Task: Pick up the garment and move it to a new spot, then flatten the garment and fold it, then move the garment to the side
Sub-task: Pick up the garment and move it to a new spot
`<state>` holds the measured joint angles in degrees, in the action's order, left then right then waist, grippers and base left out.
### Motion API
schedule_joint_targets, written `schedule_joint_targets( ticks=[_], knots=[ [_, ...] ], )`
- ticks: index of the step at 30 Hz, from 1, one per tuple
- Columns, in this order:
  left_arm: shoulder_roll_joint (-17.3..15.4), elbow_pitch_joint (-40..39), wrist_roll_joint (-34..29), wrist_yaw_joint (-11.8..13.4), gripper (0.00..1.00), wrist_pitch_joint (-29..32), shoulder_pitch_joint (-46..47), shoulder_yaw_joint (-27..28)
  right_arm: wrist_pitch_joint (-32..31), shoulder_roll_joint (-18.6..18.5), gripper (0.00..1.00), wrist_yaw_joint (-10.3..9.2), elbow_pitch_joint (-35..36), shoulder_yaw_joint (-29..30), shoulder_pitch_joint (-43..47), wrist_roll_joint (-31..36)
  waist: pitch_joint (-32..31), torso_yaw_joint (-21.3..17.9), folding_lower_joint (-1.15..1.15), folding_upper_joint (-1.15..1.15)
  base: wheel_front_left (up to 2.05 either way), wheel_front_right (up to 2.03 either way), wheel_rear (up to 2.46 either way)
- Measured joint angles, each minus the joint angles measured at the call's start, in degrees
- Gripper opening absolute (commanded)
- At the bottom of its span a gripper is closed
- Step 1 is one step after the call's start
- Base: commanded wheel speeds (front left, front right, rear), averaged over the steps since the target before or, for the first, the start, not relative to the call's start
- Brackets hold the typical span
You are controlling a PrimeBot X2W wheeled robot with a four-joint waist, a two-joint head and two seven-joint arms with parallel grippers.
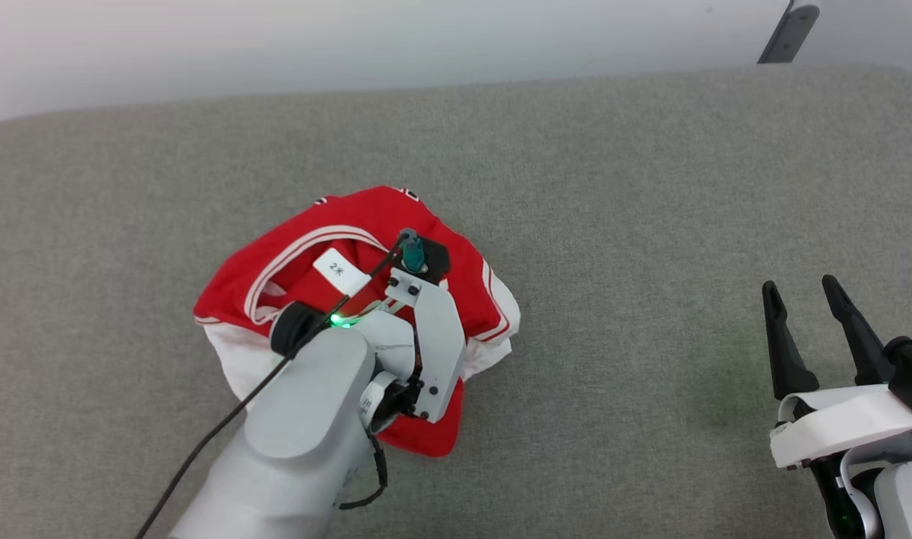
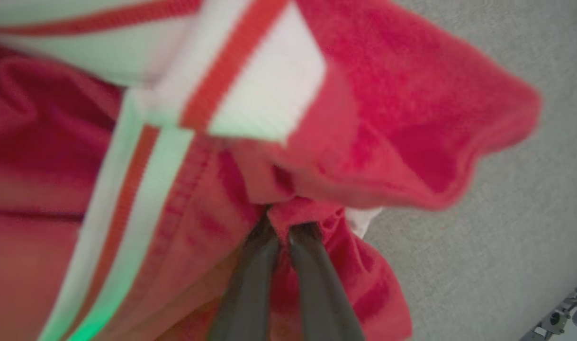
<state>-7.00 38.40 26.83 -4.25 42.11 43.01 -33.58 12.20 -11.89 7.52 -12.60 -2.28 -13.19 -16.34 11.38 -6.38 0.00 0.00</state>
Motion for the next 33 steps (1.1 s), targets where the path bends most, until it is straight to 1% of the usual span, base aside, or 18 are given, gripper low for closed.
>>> schedule_joint_targets(
  ticks=[1,2,3,4,5,6,7,13,16,20,24,27,33],
  knots=[
    [0.16,0.37,0.55,-0.36,0.14,-0.49,0.00,0.14,-0.01,-0.10,1.00,0.00,-0.10,-0.09,0.02,0.00,-0.31,0.08,0.00,0.00,0.00,0.00,0.00],
    [0.32,0.63,1.01,-0.64,0.14,-0.64,0.03,0.13,-0.02,-0.20,1.00,0.00,-0.18,-0.16,0.06,0.00,-0.65,0.19,0.00,0.00,0.00,0.00,0.00],
    [0.42,0.71,1.30,-0.96,0.34,-0.84,0.13,0.05,-0.08,-0.26,1.00,0.00,-0.23,-0.18,0.18,0.00,-1.00,0.30,0.00,0.00,0.00,0.00,0.00],
    [0.51,0.70,1.70,-1.16,0.49,-1.04,0.26,0.20,-0.15,-0.31,1.00,0.00,-0.31,-0.21,0.39,-0.02,-1.39,0.44,0.00,0.00,0.00,0.00,0.00],
    [0.56,0.64,2.36,-1.33,0.73,-0.99,0.43,0.38,-0.29,-0.35,1.00,0.00,-0.35,-0.23,0.70,-0.09,-1.79,0.59,0.00,0.00,0.00,0.00,0.00],
    [0.48,0.31,2.83,-1.54,0.95,-0.94,0.47,0.47,-0.48,-0.38,1.00,0.00,-0.42,-0.32,1.04,-0.14,-2.21,0.76,0.00,0.00,0.00,0.00,0.00],
    [0.30,-0.31,3.20,-1.83,1.00,-0.99,0.48,0.45,-0.69,-0.41,1.00,0.00,-0.42,-0.41,1.26,-0.16,-2.66,0.95,0.00,0.00,0.00,0.00,0.00],
    [-1.19,-5.57,5.91,-2.38,1.00,-0.86,-0.27,0.84,-1.79,-0.88,1.00,0.00,0.18,-0.35,3.30,-0.24,-5.22,2.75,0.00,0.00,0.00,0.00,0.00],
    [-2.72,-9.02,7.04,-2.50,1.00,-1.60,-1.82,1.66,-2.75,-0.88,1.00,0.00,0.60,-0.47,4.36,-0.29,-6.57,3.92,0.00,0.00,0.00,0.00,0.00],
    [-5.33,-13.82,7.62,-2.57,1.00,-4.37,-4.17,3.02,-3.70,-0.79,1.00,0.00,1.11,-0.80,5.68,-0.41,-8.27,5.74,0.00,0.00,0.00,0.00,0.00],
    [-8.22,-18.15,7.64,-1.70,1.00,-8.72,-6.85,5.50,-4.68,-0.70,1.00,0.00,1.66,-1.31,6.26,-0.66,-9.79,7.79,0.00,0.00,0.00,0.00,0.00],
    [-9.70,-21.13,7.88,-0.70,1.00,-12.68,-8.99,7.87,-5.19,-0.75,1.00,0.00,1.81,-1.49,7.02,-0.77,-10.64,9.49,0.00,0.00,0.00,0.00,0.00],
    [-12.51,-26.22,7.47,2.12,1.00,-23.65,-13.70,13.72,-5.73,-0.74,1.00,0.00,2.35,-0.80,7.67,-0.96,-11.73,12.90,0.00,0.00,0.00,0.00,0.00]
  ],
)
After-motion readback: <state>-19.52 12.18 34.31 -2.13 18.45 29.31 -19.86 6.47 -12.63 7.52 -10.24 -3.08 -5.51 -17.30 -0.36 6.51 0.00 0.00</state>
